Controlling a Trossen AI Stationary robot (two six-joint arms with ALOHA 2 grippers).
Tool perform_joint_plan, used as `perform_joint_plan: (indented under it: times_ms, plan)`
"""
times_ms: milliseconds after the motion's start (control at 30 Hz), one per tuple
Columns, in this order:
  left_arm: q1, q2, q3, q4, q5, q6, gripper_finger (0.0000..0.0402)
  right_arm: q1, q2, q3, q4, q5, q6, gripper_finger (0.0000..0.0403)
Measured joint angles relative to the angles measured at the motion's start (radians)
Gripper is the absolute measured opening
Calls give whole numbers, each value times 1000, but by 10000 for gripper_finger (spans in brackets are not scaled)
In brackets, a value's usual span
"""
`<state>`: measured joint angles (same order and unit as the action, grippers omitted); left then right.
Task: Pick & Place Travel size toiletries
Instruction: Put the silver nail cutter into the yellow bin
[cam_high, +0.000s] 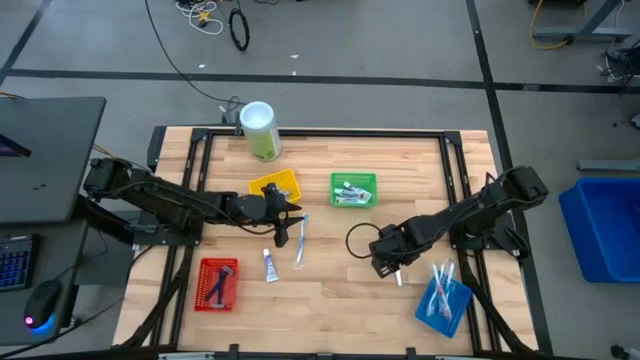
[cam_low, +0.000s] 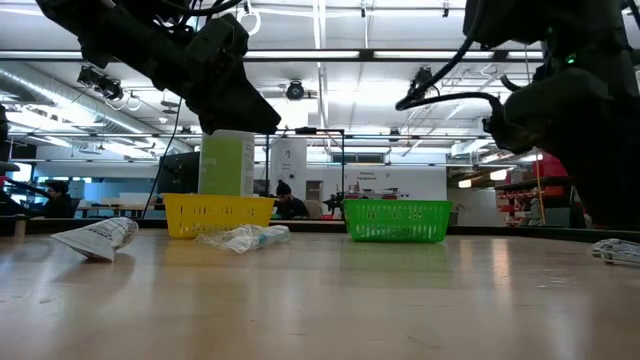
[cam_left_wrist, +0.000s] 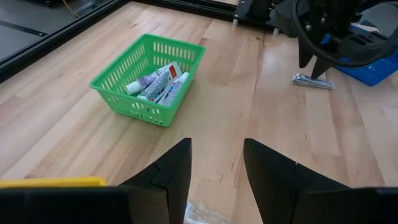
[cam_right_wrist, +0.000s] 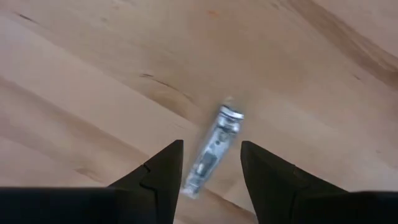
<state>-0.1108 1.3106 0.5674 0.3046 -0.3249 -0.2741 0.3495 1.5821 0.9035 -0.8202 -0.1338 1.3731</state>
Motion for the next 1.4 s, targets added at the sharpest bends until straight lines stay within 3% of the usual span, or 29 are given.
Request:
perform_joint_plan:
  times_ms: [433,733,933,1167,1333,1400]
  plan:
    - [0,0,-1,0,0,0,153,15,123,2,20,-25,34,157]
    - [0,0,-1,0,0,-3,153,13,129,3,43,-14,19,85]
    - [0,0,-1,1,0,-3,153,3,134,26,73,-1,-25,69]
    - [0,0,-1,32,0,-3,153,-43,134,140,143,204,-241,68]
    - [0,0,-1,92,20,23,153,-122,98,241,212,481,-469,68]
    - [0,0,-1,113,60,55,154,-153,78,275,293,541,-611,68]
